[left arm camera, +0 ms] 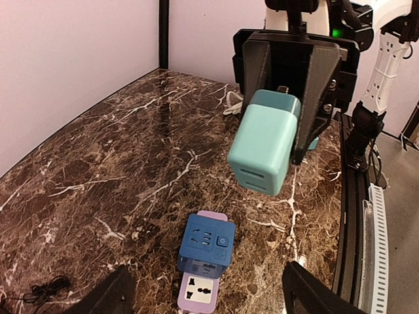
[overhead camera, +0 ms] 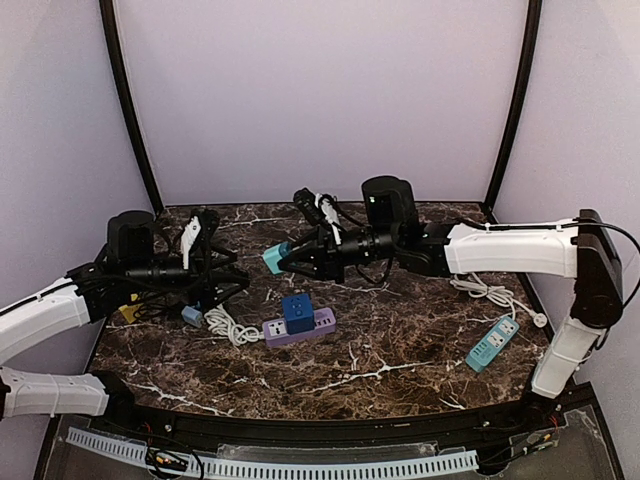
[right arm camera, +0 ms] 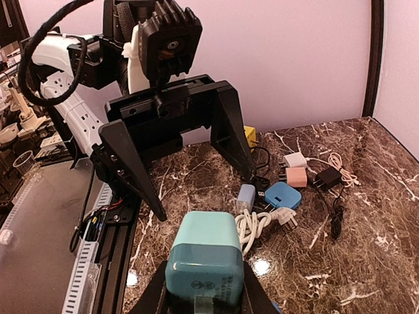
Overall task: Insert the plug
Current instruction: Adjust the plug.
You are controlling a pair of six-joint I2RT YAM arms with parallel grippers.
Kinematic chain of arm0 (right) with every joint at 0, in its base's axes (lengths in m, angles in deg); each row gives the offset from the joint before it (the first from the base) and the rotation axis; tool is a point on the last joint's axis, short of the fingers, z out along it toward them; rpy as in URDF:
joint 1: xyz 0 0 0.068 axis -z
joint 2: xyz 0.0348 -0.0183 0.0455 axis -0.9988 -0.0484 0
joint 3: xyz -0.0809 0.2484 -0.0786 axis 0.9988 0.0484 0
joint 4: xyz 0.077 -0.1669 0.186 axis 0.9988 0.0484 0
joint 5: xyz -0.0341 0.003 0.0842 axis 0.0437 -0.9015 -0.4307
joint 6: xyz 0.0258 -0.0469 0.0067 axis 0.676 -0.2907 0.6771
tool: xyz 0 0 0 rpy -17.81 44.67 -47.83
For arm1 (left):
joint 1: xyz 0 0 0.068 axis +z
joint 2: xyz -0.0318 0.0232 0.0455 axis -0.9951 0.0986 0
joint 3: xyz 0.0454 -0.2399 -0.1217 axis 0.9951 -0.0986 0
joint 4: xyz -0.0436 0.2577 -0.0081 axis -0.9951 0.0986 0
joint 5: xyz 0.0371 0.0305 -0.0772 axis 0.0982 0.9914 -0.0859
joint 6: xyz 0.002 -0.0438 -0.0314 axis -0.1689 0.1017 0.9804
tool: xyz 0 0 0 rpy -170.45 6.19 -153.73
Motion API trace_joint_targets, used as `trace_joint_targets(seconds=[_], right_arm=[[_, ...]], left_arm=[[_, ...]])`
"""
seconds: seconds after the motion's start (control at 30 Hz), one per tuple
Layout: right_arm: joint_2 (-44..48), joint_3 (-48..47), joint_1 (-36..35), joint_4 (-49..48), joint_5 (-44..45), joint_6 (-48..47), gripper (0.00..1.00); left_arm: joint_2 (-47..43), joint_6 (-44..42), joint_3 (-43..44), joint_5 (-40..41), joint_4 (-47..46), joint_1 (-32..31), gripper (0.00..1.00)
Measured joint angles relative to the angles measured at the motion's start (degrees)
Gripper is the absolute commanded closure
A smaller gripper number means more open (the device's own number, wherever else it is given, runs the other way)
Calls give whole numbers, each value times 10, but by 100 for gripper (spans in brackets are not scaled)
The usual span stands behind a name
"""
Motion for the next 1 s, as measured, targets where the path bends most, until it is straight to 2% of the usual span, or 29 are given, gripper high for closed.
trace_joint_targets(seconds=[0.2, 0.5, 1.0], right_arm=[[0, 0, 0, 2, -2, -12, 100], [0, 1, 0, 5, -2, -16, 100], [10, 15, -5, 5, 13, -47, 100]], left_arm=[[3, 0, -35, -62, -71, 2, 22], [3, 1, -75, -101, -135, 2, 23], [-24, -3, -75, -143, -147, 2, 28]])
